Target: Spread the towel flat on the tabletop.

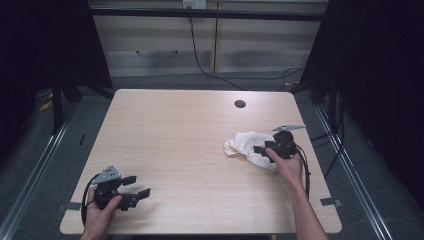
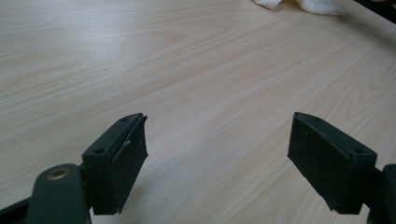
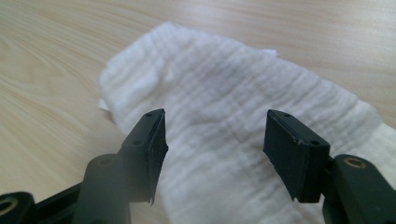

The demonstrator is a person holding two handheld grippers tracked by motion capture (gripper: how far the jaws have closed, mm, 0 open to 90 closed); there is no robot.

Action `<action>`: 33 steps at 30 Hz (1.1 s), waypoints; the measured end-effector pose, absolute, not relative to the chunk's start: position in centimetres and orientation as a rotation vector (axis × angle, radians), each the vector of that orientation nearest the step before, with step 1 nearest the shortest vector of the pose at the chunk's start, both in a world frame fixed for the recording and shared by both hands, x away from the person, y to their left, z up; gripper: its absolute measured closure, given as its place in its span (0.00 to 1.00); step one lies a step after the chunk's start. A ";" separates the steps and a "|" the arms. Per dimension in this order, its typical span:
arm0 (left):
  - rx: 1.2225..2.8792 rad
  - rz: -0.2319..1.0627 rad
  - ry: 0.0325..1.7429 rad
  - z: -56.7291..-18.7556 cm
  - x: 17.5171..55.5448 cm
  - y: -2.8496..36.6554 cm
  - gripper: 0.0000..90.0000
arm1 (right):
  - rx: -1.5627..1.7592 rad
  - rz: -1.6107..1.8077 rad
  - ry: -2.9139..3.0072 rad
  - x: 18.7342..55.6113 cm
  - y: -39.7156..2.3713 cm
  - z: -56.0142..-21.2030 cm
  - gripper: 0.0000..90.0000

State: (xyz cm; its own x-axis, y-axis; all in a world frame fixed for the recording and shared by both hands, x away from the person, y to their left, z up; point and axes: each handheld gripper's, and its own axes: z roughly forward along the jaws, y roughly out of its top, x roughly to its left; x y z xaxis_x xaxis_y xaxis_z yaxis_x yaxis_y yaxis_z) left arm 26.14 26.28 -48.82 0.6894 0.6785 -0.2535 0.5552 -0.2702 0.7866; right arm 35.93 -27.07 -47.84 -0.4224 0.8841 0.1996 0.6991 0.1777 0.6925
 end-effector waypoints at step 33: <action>1.972 0.161 0.950 -49.0 26.4 25.8 0.21 | 1.497 1.031 2.311 33.3 -24.8 -50.0 0.97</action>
State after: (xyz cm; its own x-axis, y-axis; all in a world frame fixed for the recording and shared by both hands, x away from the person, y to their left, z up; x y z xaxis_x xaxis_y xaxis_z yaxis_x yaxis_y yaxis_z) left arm 26.41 25.85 -49.03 0.6947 0.6755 -0.2471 0.5566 -0.2872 0.7796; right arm 33.33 -24.82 -49.95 -0.4665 0.8625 0.1962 0.7224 0.2435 0.6472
